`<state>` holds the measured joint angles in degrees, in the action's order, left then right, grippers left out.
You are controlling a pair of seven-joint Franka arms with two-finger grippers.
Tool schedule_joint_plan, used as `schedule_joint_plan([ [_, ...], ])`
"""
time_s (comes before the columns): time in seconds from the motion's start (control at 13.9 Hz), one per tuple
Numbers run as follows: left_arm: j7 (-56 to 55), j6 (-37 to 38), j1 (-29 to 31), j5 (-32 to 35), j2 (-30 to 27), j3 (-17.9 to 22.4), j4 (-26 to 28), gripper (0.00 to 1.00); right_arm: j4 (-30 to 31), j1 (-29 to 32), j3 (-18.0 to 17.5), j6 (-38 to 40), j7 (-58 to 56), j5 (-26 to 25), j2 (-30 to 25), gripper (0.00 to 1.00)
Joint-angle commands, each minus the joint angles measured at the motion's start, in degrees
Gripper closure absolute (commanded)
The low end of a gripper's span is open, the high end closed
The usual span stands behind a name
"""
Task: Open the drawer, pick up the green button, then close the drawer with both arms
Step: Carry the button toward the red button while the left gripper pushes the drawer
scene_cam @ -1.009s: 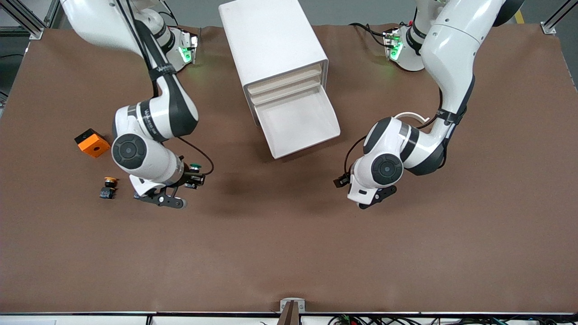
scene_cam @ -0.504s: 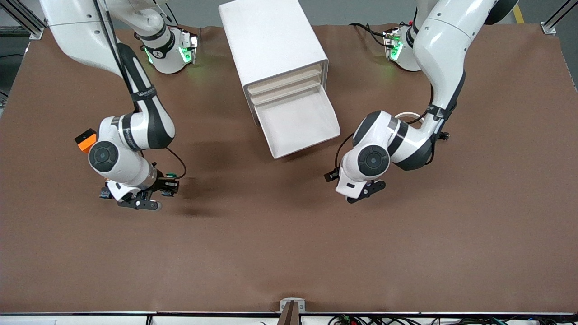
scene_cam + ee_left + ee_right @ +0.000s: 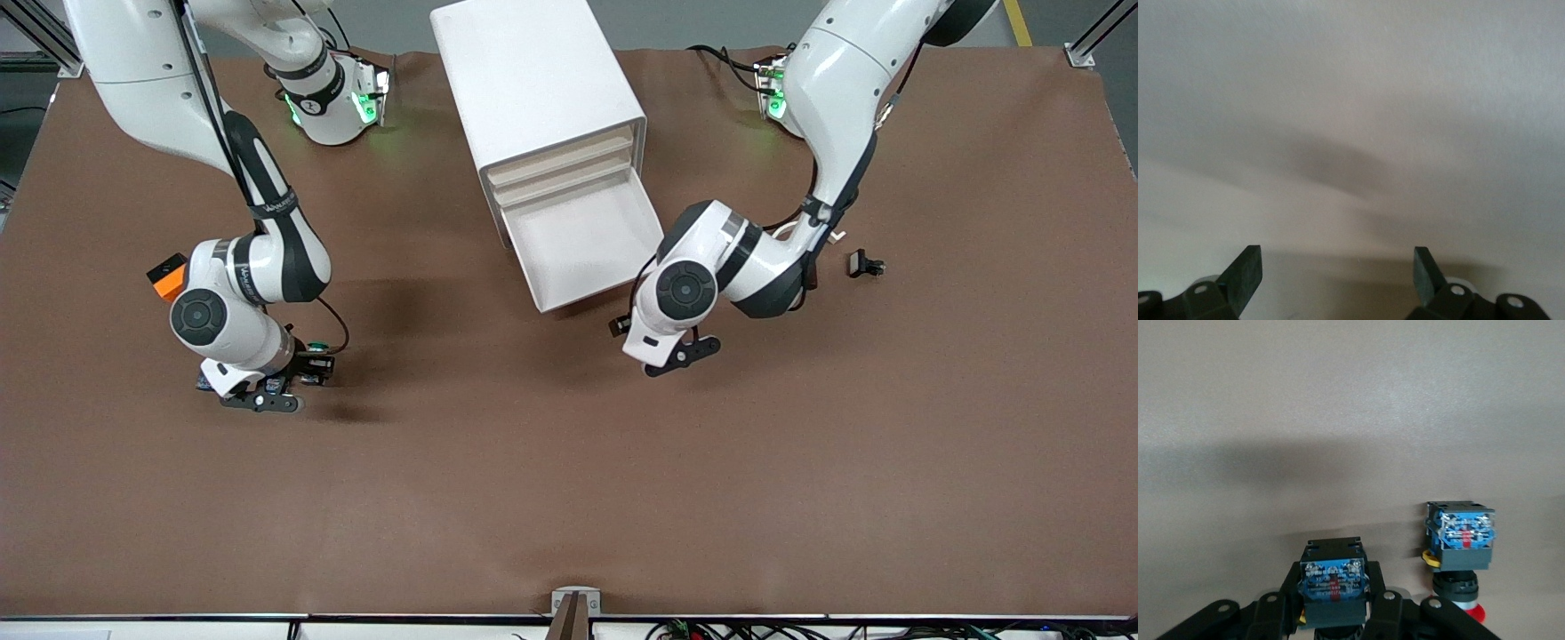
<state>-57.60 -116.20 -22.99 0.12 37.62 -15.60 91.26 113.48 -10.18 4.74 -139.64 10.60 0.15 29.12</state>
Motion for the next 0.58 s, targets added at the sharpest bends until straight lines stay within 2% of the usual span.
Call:
schedule_joint_plan([
  [0.0,-2.43,-0.96,-1.52,1.29,-0.80,-0.31,1.38,0.00,-0.01,0.16,-0.79,-1.25,0.73,-0.85,0.14,1.00],
  [0.36,-4.54,-1.05,-3.28,1.37,0.08,-1.36,1.38,0.00,-0.97,-2.03,-0.88,-1.69,5.55,-0.32,1.98,1.00],
  [0.5,-5.85,-1.05,-4.51,1.37,0.52,-1.36,1.38,0.00,-0.98,-3.79,-1.05,-4.40,8.63,-0.32,3.56,1.00],
])
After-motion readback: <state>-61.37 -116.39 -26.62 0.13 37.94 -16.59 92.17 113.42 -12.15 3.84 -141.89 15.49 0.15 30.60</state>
